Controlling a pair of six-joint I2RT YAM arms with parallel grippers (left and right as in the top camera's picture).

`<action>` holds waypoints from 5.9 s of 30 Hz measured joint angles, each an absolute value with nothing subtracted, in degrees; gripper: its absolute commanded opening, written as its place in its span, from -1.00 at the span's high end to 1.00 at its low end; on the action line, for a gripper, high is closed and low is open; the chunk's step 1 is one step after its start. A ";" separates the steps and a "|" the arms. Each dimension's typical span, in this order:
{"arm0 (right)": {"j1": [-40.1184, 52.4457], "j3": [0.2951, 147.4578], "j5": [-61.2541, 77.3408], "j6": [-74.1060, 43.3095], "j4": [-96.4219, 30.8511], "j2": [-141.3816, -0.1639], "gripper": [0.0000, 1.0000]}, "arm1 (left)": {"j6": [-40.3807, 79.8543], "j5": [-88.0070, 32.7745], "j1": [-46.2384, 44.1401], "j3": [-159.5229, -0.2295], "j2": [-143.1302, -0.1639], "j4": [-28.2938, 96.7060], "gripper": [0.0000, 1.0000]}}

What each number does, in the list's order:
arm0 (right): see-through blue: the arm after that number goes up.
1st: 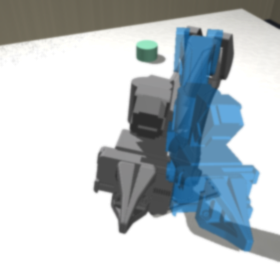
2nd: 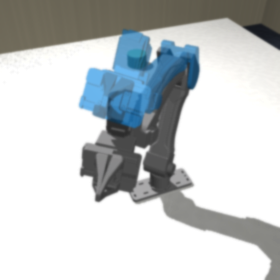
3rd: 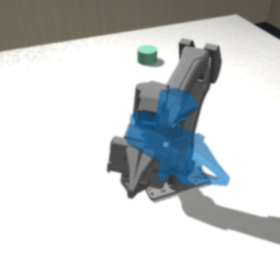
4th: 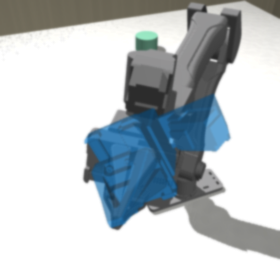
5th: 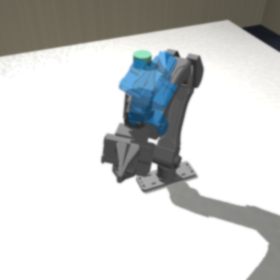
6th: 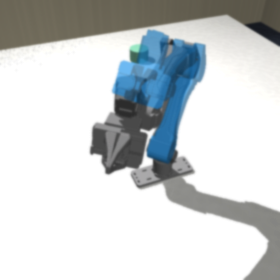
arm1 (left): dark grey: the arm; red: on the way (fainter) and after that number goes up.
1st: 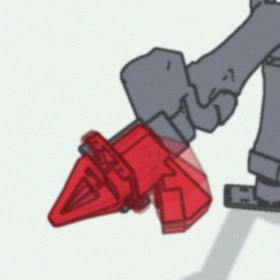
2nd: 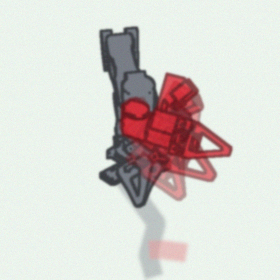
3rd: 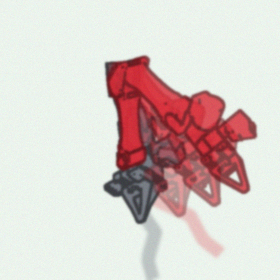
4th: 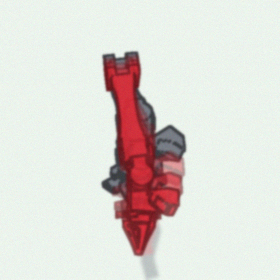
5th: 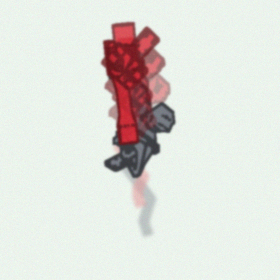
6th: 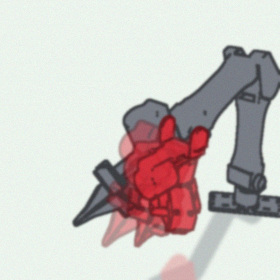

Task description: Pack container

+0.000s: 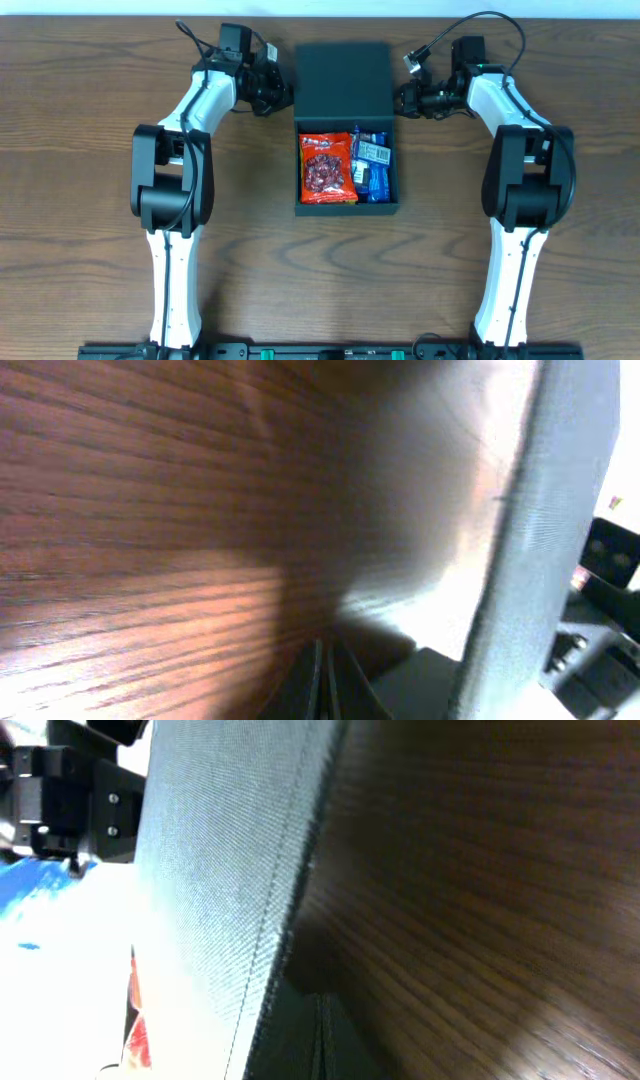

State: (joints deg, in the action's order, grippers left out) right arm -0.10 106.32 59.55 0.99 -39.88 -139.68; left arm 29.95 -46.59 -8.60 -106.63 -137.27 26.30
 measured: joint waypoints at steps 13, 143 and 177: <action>-1.10 106.32 55.81 8.93 -45.08 -128.44 0.97 | 20.82 -56.62 -8.08 -115.90 -137.25 32.36 0.89; 0.84 79.00 19.64 18.41 -71.79 -43.27 -0.99 | 12.03 4.05 1.21 -15.09 -3.79 26.83 -0.90; 0.82 79.00 19.66 18.41 -71.81 -43.27 -0.99 | 12.01 3.38 1.89 -7.49 -0.64 20.56 -0.91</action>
State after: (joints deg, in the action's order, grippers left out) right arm 0.82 79.00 19.66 18.41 -71.81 -43.27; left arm 12.01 3.38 1.89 -7.49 -0.64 20.56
